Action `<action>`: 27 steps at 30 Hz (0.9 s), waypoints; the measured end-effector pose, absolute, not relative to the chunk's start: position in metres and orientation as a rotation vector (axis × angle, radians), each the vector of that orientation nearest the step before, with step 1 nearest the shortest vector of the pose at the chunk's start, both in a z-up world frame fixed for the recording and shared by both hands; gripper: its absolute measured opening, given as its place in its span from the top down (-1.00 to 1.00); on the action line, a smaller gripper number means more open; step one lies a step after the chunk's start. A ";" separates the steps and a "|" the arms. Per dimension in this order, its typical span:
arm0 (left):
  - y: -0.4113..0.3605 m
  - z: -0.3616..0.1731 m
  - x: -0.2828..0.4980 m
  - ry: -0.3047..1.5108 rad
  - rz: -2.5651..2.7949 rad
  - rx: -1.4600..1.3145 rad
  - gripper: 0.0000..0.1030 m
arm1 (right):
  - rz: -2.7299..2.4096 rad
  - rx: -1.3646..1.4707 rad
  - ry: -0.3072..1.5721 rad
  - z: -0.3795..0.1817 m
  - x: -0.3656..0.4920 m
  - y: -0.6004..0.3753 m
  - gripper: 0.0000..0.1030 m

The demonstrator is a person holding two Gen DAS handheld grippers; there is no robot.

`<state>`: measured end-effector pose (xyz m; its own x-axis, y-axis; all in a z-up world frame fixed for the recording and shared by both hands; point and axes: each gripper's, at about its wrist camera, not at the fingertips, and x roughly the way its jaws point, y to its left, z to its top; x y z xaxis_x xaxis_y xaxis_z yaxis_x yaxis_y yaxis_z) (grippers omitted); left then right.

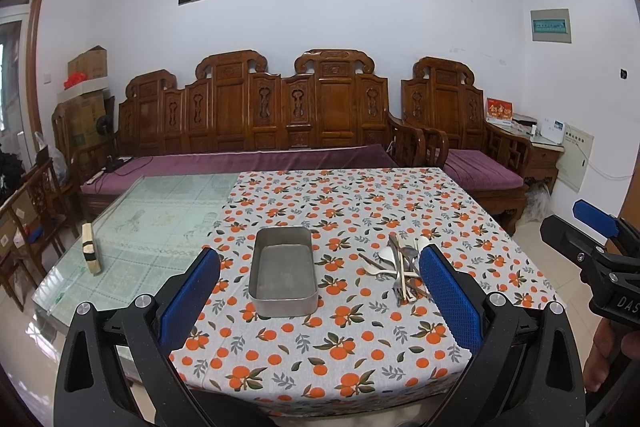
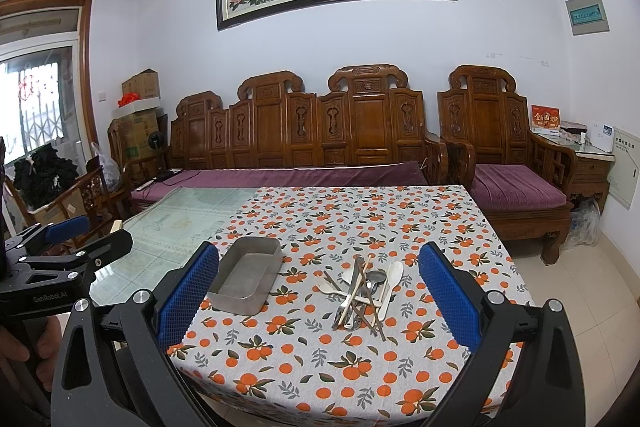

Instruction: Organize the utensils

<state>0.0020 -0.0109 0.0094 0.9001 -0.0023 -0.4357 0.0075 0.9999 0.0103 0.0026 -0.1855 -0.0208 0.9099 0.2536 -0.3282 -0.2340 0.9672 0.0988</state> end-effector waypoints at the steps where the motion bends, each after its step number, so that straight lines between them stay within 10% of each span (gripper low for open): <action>1: -0.011 0.010 0.002 0.450 -0.005 0.012 -0.88 | 0.251 0.057 0.347 -0.021 0.003 -0.185 -0.95; 27: -0.015 -0.007 0.013 0.496 -0.036 0.030 -0.88 | 0.250 0.059 0.373 -0.027 0.012 -0.186 -0.95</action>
<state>0.0126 -0.0154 -0.0065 0.8787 -0.0271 -0.4766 0.0416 0.9989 0.0199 0.0115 -0.1861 -0.0267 0.9010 0.2522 -0.3531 -0.2308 0.9676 0.1024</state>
